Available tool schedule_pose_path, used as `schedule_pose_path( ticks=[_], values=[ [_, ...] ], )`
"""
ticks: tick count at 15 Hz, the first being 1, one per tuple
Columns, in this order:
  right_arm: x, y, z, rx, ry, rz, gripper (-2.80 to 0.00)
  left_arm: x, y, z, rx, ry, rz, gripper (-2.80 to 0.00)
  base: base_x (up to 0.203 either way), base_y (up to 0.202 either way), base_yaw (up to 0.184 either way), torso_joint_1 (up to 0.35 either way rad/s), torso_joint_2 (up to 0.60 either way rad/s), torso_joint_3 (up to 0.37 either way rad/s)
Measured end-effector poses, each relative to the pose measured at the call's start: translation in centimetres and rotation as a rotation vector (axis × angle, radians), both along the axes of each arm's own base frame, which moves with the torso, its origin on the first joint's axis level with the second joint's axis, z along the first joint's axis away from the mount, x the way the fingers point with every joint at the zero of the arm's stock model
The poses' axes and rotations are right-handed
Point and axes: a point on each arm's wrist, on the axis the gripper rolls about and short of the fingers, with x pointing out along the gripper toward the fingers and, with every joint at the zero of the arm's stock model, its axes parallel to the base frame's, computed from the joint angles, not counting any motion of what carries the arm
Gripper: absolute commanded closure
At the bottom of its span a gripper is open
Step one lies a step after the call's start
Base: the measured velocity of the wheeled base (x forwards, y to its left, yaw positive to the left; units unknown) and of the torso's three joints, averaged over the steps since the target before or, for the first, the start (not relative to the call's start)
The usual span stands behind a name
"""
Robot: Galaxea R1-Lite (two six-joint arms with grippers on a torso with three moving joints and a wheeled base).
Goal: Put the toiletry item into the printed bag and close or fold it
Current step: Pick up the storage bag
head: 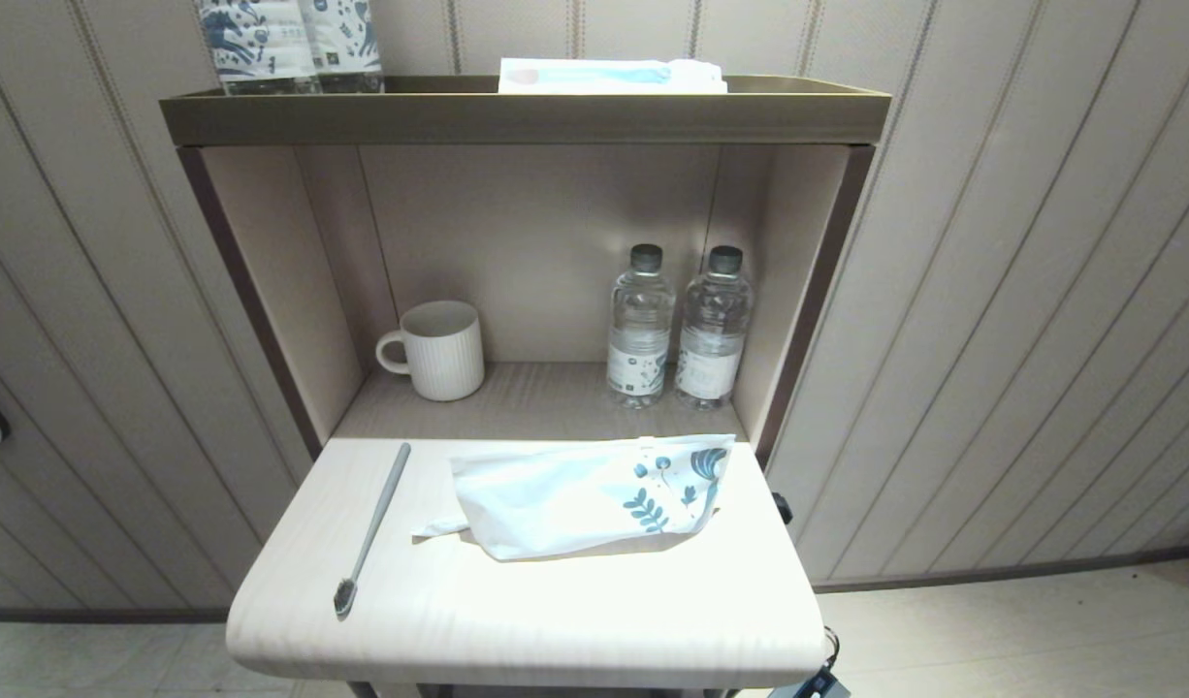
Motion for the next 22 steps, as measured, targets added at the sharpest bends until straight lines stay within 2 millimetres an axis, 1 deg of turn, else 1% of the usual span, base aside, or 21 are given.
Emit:
schedule_pose_path(
  ticks=[6, 7, 8, 9, 10, 12, 13, 14, 15, 16, 17, 18, 19, 20, 21, 22],
  values=[
    [0.0, 0.0, 0.0, -0.021, -0.004, 0.003, 0.00, 0.0, 0.0, 0.0, 0.002, 0.000, -0.001, 0.00, 0.000, 0.000, 0.000, 0.000, 0.00, 0.000],
    [-0.1, 0.0, 0.3, -0.023, -0.007, 0.005, 0.00, 0.0, 0.0, 0.0, 0.002, 0.000, 0.000, 0.00, 0.000, 0.000, 0.000, 0.000, 0.00, 0.000],
    [-0.5, 0.0, 1.3, -0.023, -0.028, 0.011, 0.00, 0.0, 0.0, 0.0, 0.002, 0.000, 0.001, 0.00, 0.000, 0.000, 0.000, 0.000, 0.00, 0.000],
    [-1.2, 0.1, 3.1, -0.023, -0.069, 0.029, 0.00, 0.0, 0.0, 0.0, 0.002, 0.000, 0.000, 0.00, 0.000, 0.000, 0.000, 0.000, 0.00, 0.000],
    [-2.3, 0.1, 5.4, -0.024, -0.111, 0.057, 0.00, 0.0, 0.0, 0.0, 0.002, 0.000, 0.000, 0.00, 0.000, 0.000, 0.000, 0.000, 0.00, 0.000],
    [-5.3, 0.3, 11.1, -0.020, -0.206, 0.125, 0.00, 0.0, 0.0, 0.0, 0.002, 0.000, 0.000, 0.00, 0.000, 0.000, 0.000, 0.000, 0.00, 0.000],
    [-6.2, 0.2, 13.8, -0.012, -0.227, 0.159, 0.00, 0.0, 0.0, 0.0, 0.002, 0.000, 0.000, 0.00, 0.000, 0.000, 0.000, 0.000, 0.00, 0.000],
    [-6.2, 0.1, 16.6, 0.003, -0.221, 0.198, 0.00, 0.0, 0.0, 0.0, 0.002, 0.000, 0.000, 0.00, 0.000, 0.000, 0.000, 0.000, 0.00, 0.000],
    [-5.3, 0.0, 19.2, 0.021, -0.193, 0.238, 0.00, 0.0, 0.0, 0.0, 0.002, 0.000, 0.000, 0.00, 0.000, 0.000, 0.000, 0.000, 0.00, 0.000],
    [-3.7, -0.1, 21.5, 0.038, -0.152, 0.276, 0.00, 0.0, 0.0, 0.0, 0.002, 0.000, 0.001, 0.00, 0.000, 0.000, 0.000, 0.000, 0.00, 0.000],
    [-1.6, 0.0, 23.4, 0.053, -0.089, 0.316, 0.00, 0.0, 0.0, 0.0, 0.002, 0.000, 0.000, 0.00, 0.000, 0.000, 0.000, 0.000, 0.00, 0.000],
    [1.3, 0.3, 24.8, 0.064, 0.004, 0.350, 0.00, 0.0, 0.0, 0.0, 0.002, 0.000, 0.000, 0.00, 0.000, 0.000, 0.000, 0.000, 0.00, 0.000],
    [4.6, 0.9, 25.4, 0.069, 0.124, 0.378, 0.00, 0.0, 0.0, 0.0, 0.002, 0.000, 0.000, 0.00, 0.000, 0.000, 0.000, 0.000, 0.00, 0.000],
    [7.8, 1.5, 25.3, 0.067, 0.243, 0.403, 0.00, 0.0, 0.0, 0.0, 0.001, 0.000, 0.000, 0.00, 0.000, 0.000, 0.000, 0.000, 0.00, 0.000],
    [10.8, 2.3, 24.4, 0.055, 0.374, 0.432, 0.00, 0.0, 0.0, 0.0, 0.002, 0.000, 0.000, 0.00, 0.000, 0.000, 0.000, 0.000, 0.00, 0.000],
    [13.2, 3.1, 23.2, 0.035, 0.490, 0.466, 0.00, 0.0, 0.0, 0.0, 0.002, 0.000, 0.000, 0.00, 0.000, 0.000, 0.000, 0.000, 0.00, 0.000]
  ],
)
